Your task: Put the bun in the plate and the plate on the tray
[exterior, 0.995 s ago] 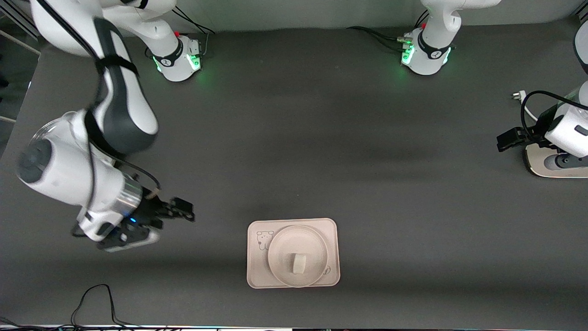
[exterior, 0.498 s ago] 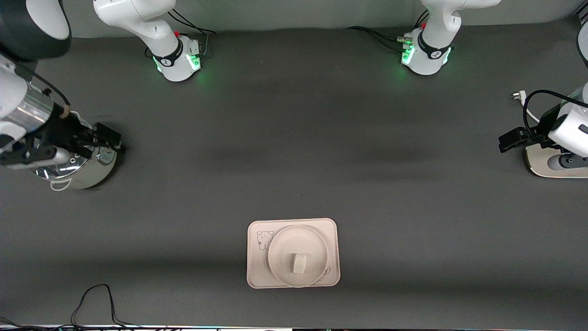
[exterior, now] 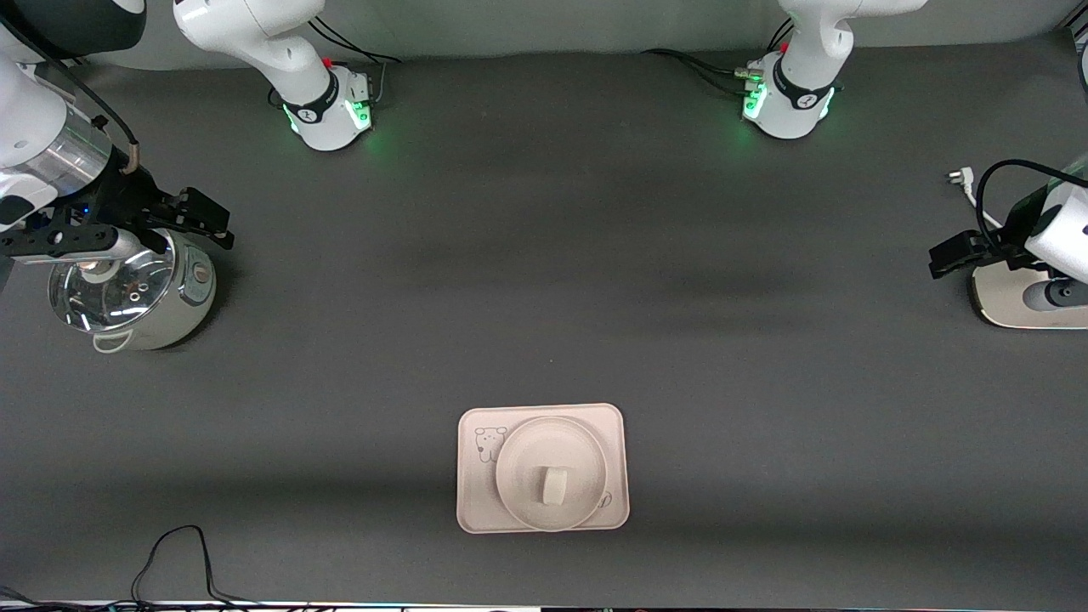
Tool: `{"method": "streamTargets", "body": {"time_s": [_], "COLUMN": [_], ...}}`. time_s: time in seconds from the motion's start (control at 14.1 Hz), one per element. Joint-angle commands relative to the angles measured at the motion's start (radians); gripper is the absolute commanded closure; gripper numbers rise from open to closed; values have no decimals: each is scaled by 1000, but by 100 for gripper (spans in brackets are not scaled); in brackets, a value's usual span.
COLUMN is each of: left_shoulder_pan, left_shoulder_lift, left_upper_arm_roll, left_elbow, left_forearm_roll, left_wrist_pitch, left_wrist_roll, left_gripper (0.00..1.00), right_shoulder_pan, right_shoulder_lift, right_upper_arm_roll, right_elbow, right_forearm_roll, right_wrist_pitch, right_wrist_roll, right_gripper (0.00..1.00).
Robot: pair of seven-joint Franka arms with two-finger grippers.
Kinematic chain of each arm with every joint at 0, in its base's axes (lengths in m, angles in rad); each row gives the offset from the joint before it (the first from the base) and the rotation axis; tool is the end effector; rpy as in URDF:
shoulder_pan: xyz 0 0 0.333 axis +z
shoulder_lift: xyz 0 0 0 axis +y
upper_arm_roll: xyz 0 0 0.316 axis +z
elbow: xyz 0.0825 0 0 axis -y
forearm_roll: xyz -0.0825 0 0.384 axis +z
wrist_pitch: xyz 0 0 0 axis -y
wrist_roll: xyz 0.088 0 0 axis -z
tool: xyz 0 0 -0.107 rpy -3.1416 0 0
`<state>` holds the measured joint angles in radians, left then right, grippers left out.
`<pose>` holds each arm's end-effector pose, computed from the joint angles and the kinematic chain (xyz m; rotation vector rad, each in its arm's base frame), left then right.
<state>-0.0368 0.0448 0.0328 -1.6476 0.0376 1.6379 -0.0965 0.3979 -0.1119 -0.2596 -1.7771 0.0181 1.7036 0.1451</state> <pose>0.5698 0.0011 0.5688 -3.0959 -0.1378 0.0813 0.5254 0.0681 0.5966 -3.0902 0.0121 -0.0428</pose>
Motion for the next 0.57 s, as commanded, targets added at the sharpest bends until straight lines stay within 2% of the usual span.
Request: {"method": "streamTargets", "body": {"time_s": [0.0,0.28,0.36,0.43,0.5], "left_shoulder_pan": [5,5,5,5,5], "left_shoulder_lift": [9,9,9,9,10], "left_upper_arm_roll": [-1,-1,-1,-1,-1], "left_elbow": [28,28,28,28,28], "left_forearm_roll": [-13,-13,-13,-13,-13], "left_wrist_pitch": [-29,-30,-30,-30,-29], "left_wrist_roll": [11,12,12,12,12], "left_gripper": [0,0,0,0,0], "right_shoulder_pan": [7,-5,-92,-223,-281], "right_shoulder_lift": [-22,-11,-8,-14,-18], "right_upper_arm_roll": [-4,-7,41,184,230], "right_elbow": [-18,-21,-22,-28,-36], "right_forearm_roll": [-26,-24,-20,-14,-14], "right_wrist_pitch": [2,60,68,65,61], "right_wrist_roll": [21,21,21,10,-5], "right_gripper": [0,0,0,0,0]}}
